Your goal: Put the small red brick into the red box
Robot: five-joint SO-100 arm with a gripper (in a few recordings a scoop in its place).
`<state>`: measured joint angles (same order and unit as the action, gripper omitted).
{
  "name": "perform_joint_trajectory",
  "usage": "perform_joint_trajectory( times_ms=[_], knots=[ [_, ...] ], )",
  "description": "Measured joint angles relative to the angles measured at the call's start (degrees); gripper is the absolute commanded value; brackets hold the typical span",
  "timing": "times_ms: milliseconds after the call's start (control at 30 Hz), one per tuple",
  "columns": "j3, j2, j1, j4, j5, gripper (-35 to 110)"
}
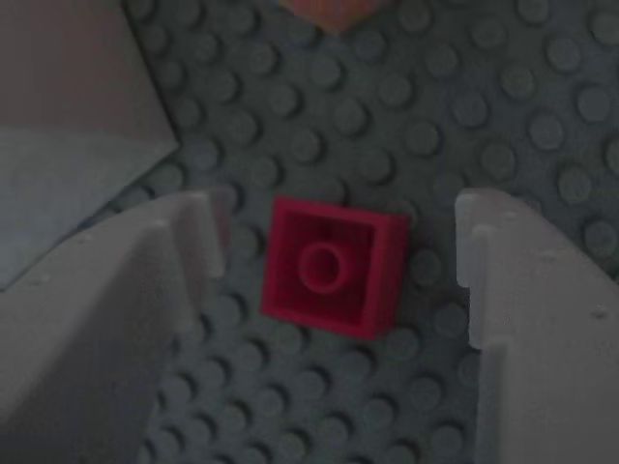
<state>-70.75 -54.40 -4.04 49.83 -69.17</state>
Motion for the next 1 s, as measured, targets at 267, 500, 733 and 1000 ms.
perform_joint_trajectory(
  times_ms=[267,500,733,1000],
  knots=[
    [0.0,0.44,-0.26,0.0,1.05,15],
    [0.0,0.44,-0.7,0.97,1.05,15],
    [0.0,0.44,-1.49,2.02,1.05,9],
    [0.0,0.44,-1.49,2.02,1.05,0]
  ],
)
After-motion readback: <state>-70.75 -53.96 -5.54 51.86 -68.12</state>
